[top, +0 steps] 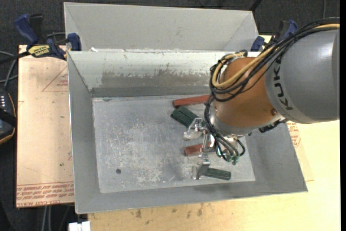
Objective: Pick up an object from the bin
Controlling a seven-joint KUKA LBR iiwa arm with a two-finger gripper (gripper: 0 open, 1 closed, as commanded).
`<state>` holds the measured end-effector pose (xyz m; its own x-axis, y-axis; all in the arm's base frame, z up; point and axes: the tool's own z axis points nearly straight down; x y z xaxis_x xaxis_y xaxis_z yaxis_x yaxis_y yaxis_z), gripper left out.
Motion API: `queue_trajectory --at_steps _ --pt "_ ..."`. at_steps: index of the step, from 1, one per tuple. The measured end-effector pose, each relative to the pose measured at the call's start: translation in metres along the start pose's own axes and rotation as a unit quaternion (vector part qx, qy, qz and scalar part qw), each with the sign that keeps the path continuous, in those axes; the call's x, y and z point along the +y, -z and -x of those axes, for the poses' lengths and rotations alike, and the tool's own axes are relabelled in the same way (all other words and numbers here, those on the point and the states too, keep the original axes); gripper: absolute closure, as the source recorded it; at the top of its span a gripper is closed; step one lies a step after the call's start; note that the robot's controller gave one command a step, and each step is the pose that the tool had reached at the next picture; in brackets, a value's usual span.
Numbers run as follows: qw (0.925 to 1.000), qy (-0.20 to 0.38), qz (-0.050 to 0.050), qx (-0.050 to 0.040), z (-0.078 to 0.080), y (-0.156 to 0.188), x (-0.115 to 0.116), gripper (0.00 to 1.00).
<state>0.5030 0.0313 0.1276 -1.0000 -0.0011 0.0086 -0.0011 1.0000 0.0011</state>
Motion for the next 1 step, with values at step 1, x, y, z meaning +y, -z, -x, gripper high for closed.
queue_trajectory --at_steps 1 --pt "1.0 -0.001 0.0 -0.004 0.0021 0.0039 -0.0001 0.0"
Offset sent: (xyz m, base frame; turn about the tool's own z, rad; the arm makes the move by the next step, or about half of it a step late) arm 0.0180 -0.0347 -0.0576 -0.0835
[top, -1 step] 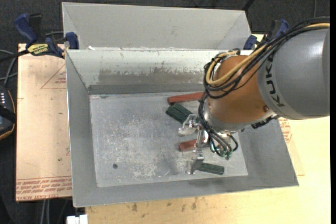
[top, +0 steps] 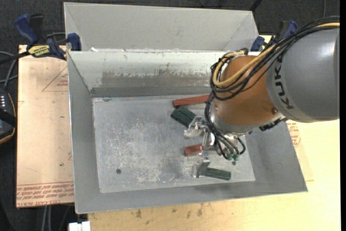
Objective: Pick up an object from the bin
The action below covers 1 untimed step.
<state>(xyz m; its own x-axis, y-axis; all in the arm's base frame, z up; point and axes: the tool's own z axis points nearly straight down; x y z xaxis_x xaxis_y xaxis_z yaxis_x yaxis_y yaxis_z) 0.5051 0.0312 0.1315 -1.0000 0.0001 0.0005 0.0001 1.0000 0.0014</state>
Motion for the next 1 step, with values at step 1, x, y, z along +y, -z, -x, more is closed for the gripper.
queue_trajectory --at_steps 1 --pt "0.9992 0.04 0.0 -0.0031 0.0171 -0.0566 -0.0315 0.0"
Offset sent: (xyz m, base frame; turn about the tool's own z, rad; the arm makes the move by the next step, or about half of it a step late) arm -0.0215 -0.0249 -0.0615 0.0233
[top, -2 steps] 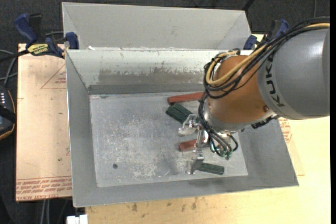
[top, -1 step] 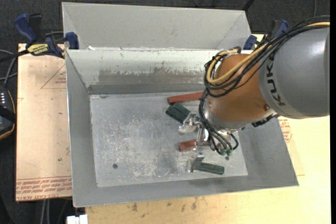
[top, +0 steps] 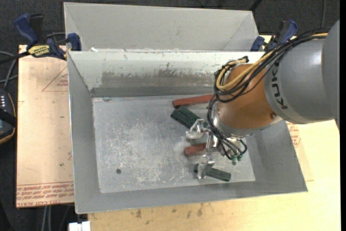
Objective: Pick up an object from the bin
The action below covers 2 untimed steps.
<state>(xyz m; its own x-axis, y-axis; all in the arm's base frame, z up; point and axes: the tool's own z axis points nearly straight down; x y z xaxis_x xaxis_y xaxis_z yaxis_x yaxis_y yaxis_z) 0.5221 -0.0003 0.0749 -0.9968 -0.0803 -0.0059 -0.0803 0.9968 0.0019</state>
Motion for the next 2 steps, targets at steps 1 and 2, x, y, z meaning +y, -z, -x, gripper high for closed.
queue_trajectory --at_steps 1,2 --pt "0.9985 -0.053 0.0 -0.0145 -0.028 0.002 0.009 0.0" --pt "1.0 -0.002 0.0 0.0031 -0.003 0.002 0.002 0.0"
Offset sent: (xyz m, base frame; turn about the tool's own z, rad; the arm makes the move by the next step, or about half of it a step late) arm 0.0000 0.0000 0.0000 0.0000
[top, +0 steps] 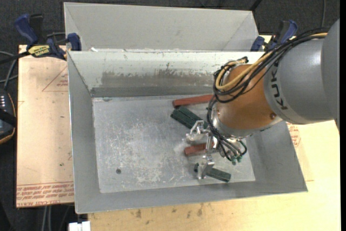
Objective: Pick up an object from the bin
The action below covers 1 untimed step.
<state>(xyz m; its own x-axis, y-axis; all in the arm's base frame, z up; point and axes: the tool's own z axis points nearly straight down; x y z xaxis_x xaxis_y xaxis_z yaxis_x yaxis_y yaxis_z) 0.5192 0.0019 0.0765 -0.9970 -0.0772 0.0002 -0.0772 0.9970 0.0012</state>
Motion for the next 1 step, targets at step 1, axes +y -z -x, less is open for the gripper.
queue_trajectory --at_steps 1 --pt "0.9869 -0.161 0.003 -0.0114 -0.0164 0.0 -0.0033 0.0"
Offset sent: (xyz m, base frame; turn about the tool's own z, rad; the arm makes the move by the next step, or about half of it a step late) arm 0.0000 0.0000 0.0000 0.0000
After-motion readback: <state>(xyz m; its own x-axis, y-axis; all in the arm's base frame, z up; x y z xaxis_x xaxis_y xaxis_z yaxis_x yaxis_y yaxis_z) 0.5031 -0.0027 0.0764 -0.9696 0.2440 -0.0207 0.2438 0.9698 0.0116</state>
